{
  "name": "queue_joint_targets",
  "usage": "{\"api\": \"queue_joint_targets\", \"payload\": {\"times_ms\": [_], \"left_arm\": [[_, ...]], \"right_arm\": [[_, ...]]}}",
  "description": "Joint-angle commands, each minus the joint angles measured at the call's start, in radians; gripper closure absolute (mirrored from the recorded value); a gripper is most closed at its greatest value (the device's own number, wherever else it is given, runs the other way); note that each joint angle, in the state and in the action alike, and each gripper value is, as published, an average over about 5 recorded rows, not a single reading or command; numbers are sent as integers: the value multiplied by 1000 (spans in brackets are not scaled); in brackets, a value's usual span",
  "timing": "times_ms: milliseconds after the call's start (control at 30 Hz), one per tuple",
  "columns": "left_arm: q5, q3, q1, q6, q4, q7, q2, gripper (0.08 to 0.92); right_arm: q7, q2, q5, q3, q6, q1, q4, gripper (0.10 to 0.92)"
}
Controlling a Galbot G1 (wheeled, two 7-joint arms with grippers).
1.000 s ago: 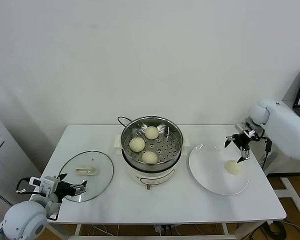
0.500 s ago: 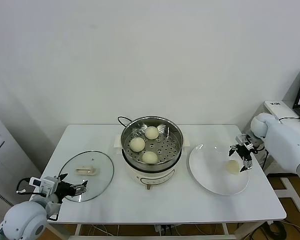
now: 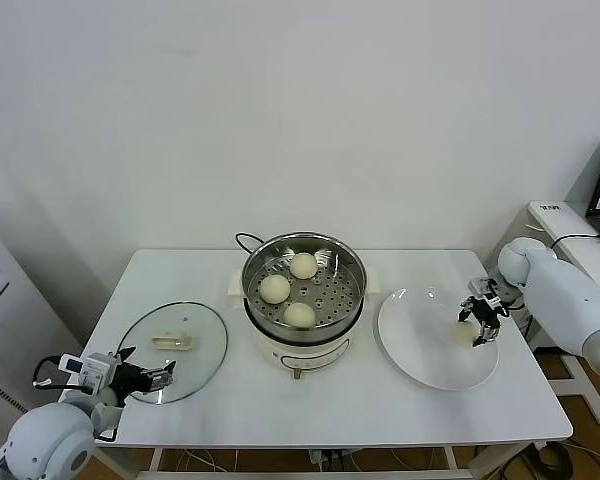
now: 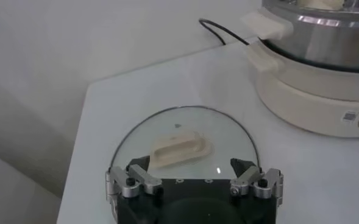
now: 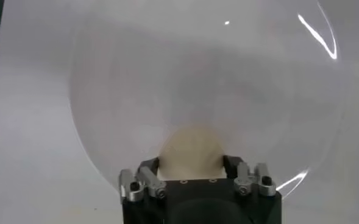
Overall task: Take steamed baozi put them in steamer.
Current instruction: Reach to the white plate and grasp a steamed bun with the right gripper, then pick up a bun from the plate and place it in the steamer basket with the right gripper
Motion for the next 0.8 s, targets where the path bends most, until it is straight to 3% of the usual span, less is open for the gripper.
{"api": "queue_joint_targets", "payload": {"times_ms": [33, 200, 433, 600, 800], "left_arm": [[1, -1, 0, 9, -1, -1, -2, 177], [3, 0, 2, 12, -4, -4, -6, 177], [3, -4, 4, 15, -6, -6, -4, 177], [4, -3, 4, 17, -8, -7, -1, 177], [5, 6, -5, 18, -7, -7, -2, 177]], "right_arm": [[1, 0, 6, 1, -13, 2, 8, 502], [-19, -55, 177, -162, -90, 83, 125, 560], [-44, -146, 564, -597, -295, 463, 368, 572], [-39, -106, 784, -790, -416, 712, 472, 567], [-6, 4, 925, -874, -536, 845, 515, 567]]}}
